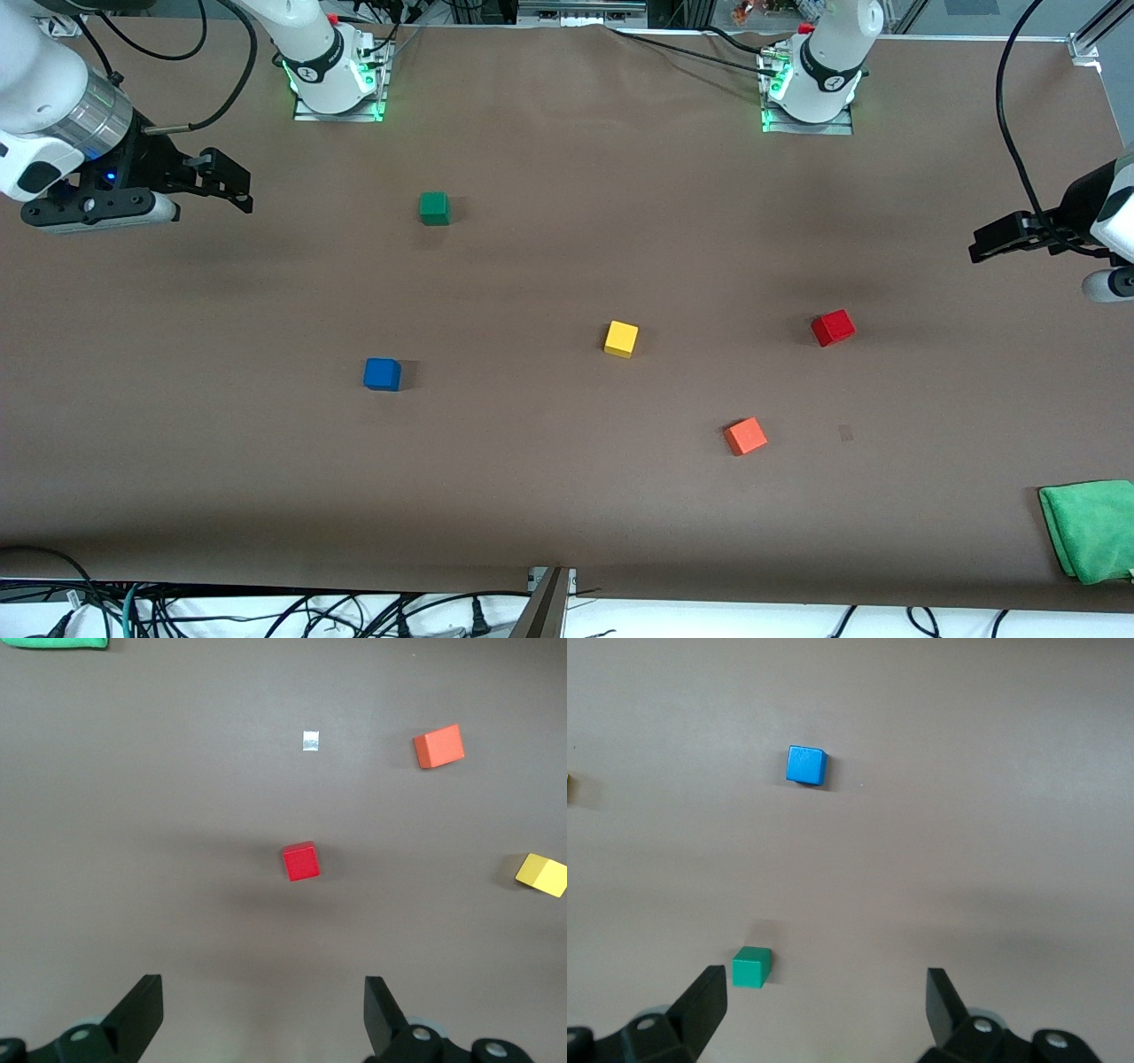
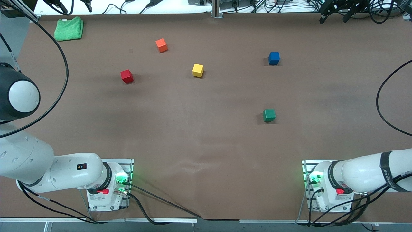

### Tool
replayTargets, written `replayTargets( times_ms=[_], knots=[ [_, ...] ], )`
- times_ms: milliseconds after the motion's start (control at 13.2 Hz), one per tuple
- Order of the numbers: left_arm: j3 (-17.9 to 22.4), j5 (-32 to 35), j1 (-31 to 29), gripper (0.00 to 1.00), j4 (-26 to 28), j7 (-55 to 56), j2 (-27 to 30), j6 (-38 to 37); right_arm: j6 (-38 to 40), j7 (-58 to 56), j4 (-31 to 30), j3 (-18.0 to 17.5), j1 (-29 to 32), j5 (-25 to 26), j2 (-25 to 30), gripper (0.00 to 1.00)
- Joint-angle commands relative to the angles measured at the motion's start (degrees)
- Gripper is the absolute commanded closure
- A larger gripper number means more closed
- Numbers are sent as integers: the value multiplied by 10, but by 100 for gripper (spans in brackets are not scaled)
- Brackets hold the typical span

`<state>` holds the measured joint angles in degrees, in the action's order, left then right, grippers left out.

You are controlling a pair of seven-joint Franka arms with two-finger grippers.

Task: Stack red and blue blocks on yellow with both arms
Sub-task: 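Move the left gripper down over the red cube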

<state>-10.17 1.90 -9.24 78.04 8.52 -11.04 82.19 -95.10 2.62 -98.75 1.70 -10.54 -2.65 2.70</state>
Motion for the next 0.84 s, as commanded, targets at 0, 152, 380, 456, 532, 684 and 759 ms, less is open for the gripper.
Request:
replayTargets(
  times_ms=[0,152,380,456,532,684,759],
  knots=[
    [-2,-14,-6,0,-10,-7,-3,-1,13,-2,11,-2,0,5,-1,1],
    [-2,-15,-6,0,-9,-8,-5,1,14,-2,10,-2,0,5,-1,1],
    [-2,-7,-8,0,0,-14,-13,3,14,-4,9,0,0,5,-1,1],
    [-2,-7,-8,0,-1,-15,-35,4,14,-4,10,1,0,5,-1,0],
    [-3,-7,-6,0,1,-15,-50,5,14,-4,10,2,0,5,-1,1],
    [-5,-7,-1,0,4,-15,-98,18,14,-5,10,2,0,5,-1,1],
    [-5,-8,-3,0,13,-16,-120,39,15,-4,9,2,0,5,-1,1]
  ],
)
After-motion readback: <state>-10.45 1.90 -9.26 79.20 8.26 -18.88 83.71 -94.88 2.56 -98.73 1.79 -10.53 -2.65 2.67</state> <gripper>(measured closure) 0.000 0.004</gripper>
